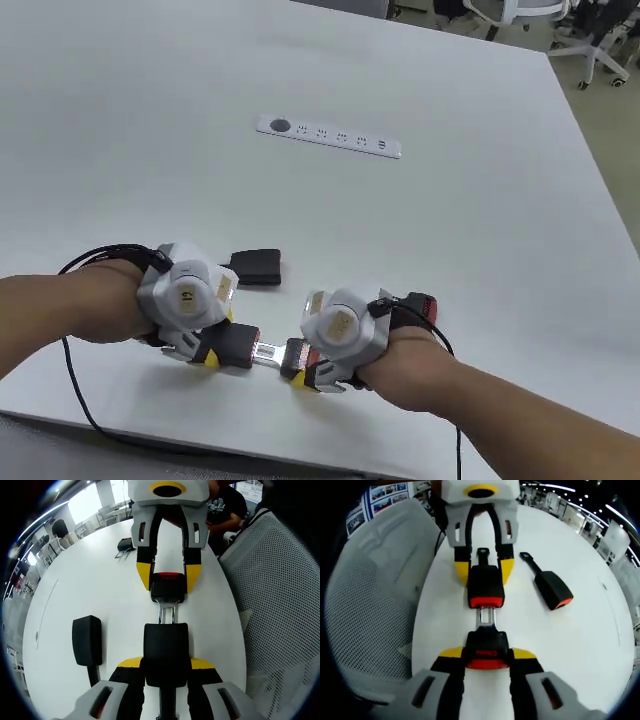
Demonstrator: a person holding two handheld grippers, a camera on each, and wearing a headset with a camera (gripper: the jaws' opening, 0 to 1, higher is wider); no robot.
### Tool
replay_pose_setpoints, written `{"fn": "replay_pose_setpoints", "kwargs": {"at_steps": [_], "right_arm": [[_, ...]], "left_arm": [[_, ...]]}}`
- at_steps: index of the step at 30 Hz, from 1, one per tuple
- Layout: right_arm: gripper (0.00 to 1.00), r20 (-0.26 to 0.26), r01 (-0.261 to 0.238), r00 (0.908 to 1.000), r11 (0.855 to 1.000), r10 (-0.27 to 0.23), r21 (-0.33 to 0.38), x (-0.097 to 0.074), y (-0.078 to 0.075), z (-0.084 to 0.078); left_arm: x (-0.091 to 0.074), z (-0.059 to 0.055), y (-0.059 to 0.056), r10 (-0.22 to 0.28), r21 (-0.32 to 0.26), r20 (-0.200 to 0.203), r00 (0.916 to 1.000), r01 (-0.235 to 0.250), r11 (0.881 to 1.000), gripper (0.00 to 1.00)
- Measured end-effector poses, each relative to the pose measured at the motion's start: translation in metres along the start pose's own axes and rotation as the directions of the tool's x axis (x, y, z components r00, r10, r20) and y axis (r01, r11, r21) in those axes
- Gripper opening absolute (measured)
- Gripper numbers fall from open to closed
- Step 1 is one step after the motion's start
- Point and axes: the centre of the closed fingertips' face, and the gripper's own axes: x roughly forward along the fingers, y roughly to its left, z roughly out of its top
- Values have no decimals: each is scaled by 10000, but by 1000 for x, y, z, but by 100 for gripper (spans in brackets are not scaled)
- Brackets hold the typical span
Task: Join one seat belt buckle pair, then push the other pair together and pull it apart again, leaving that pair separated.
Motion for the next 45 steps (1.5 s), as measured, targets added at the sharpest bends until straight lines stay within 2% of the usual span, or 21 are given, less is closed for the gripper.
{"fn": "replay_pose_setpoints", "kwargs": {"at_steps": [4, 7, 9, 15, 21, 31, 37, 45], "right_arm": [[34, 206, 90, 9997, 9999, -92, 101, -1, 1, 6], [34, 154, 65, 9999, 9999, -64, -125, 4, 5, 9], [34, 424, 84, 9991, 9999, -87, 64, 6, 2, 13], [33, 645, 71, 9979, 9999, -80, 148, 5, 1, 12], [33, 594, 26, 9982, 9999, -36, 157, 9, 0, 16], [33, 518, 63, 9986, 10000, -65, 51, 11, -1, 21], [32, 617, 126, 9980, 9999, -122, -60, 16, 0, 32], [32, 649, 289, 9975, 9996, -288, -6, 14, -1, 31]], "left_arm": [[1, 1, 0, 21, -91, 8, 10000, -21, 10000, 33], [1, 1, -1, -43, 6, -53, 10000, 43, 10000, 33], [1, 2, -1, -99, 73, -61, 9999, 100, 9999, 33], [1, 2, 0, -246, 116, 56, 9997, 246, 9996, 33], [2, 2, -1, -308, 177, 87, 9995, 306, 9994, 33], [1, 1, 0, -160, -155, 359, 9992, 166, 9997, 33], [2, 2, 0, -298, -49, 114, 9995, 298, 9995, 32], [0, 2, 0, -170, -111, 269, 9995, 173, 9998, 32]]}}
